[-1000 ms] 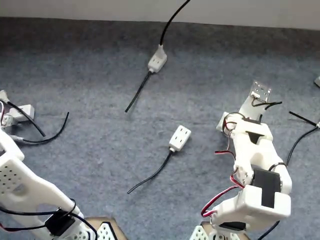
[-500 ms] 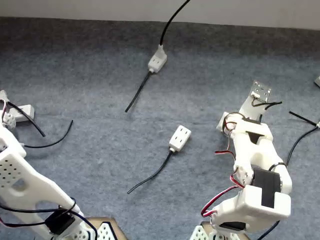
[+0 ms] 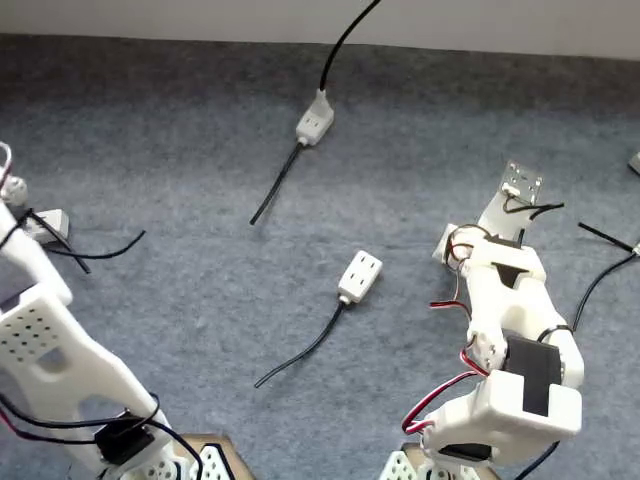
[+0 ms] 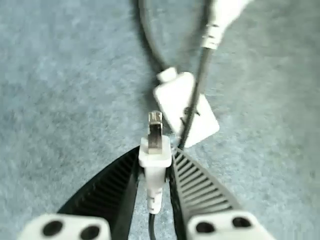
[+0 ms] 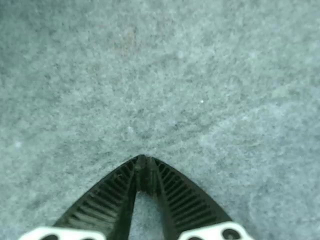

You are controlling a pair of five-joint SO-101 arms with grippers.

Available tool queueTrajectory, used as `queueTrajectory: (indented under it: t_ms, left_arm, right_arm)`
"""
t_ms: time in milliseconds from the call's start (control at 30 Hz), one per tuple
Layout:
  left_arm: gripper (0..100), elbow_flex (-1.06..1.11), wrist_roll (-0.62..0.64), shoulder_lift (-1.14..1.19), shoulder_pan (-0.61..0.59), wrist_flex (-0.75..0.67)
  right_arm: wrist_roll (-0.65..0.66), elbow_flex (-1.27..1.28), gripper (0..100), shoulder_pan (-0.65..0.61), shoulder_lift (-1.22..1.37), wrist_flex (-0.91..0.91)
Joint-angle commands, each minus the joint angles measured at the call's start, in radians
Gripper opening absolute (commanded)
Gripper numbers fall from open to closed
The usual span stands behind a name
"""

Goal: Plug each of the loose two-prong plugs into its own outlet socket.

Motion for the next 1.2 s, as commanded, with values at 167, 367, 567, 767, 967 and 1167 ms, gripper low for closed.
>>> queueTrajectory:
  t_ms: [167,367,567,767,967,1167]
  left_arm:
    - [1,-0.054,-0.598,-0.019,0.317,0.072]
    - [1,-0.030,-0.646,-0.022,0.501,0.074]
    - [1,0.022,-0.646,-0.119,0.704,0.075]
    - [1,0.234,-0.646,-0.312,0.960,0.074]
    - [1,0.407,-0.638,-0.397,1.033,0.069]
    - [1,0.357,-0.270,-0.406,0.981,0.075]
  right_arm:
    - [-0.003,-0.036,0.6,-0.008,-0.005,-0.016]
    - [-0.003,-0.038,0.6,-0.008,-0.005,-0.016]
    - [-0.003,-0.038,0.6,-0.008,-0.005,-0.016]
    - [-0.003,-0.038,0.6,-0.008,-0.005,-0.016]
    - [-0.003,-0.038,0.6,-0.008,-0.005,-0.016]
    - [-0.003,-0.038,0.6,-0.008,-0.005,-0.016]
